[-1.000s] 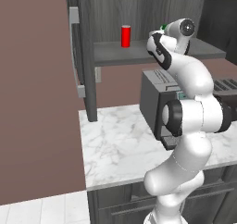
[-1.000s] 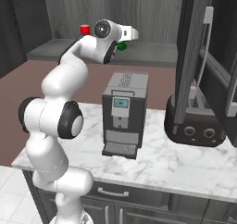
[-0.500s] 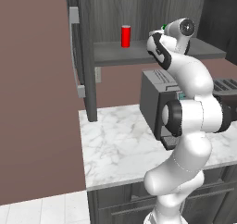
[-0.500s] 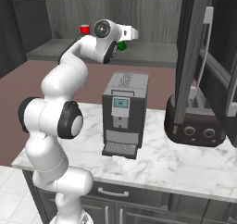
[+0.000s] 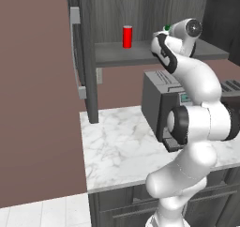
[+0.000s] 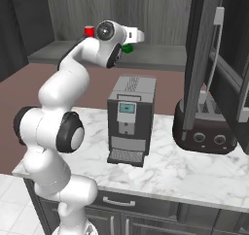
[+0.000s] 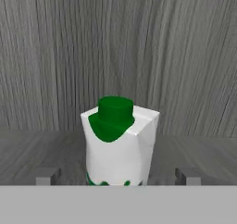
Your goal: Sort all alcoholic drinks to one cabinet, and non-alcoholic drinks to the other.
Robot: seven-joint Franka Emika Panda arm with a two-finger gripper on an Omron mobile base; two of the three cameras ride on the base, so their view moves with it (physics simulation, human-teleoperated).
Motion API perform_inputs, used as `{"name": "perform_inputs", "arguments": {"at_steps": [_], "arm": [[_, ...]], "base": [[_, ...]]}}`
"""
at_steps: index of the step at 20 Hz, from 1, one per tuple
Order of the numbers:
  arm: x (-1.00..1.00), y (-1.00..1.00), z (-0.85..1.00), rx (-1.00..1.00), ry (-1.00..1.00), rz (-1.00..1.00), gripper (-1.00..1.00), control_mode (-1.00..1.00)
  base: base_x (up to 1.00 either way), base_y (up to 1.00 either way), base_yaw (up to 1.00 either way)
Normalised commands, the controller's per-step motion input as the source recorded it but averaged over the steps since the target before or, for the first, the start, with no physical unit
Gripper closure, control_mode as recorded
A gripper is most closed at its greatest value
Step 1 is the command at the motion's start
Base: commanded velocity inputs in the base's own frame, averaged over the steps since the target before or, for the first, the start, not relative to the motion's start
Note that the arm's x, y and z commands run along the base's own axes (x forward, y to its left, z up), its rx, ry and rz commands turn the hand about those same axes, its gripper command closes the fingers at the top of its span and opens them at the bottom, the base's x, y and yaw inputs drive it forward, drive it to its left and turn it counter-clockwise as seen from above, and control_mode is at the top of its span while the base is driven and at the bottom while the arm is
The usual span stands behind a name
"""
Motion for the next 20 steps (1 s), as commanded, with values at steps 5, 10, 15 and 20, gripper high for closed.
{"name": "perform_inputs", "arguments": {"at_steps": [5, 10, 15, 20], "arm": [[-0.86, 0.19, 0.0, 0.0, -0.03, 0.0, -1.0, -1.0], [-1.0, 0.34, 0.0, 0.0, -0.01, 0.0, -1.0, -1.0], [-1.0, 0.36, 0.0, 0.0, 0.0, 0.0, -1.0, -1.0], [-1.0, 0.21, 0.0, 0.0, 0.03, -0.03, -1.0, -1.0]], "base": [[0.0, 0.0, 0.0], [0.0, 0.0, 0.0], [0.0, 0.0, 0.0], [0.0, 0.0, 0.0]]}}
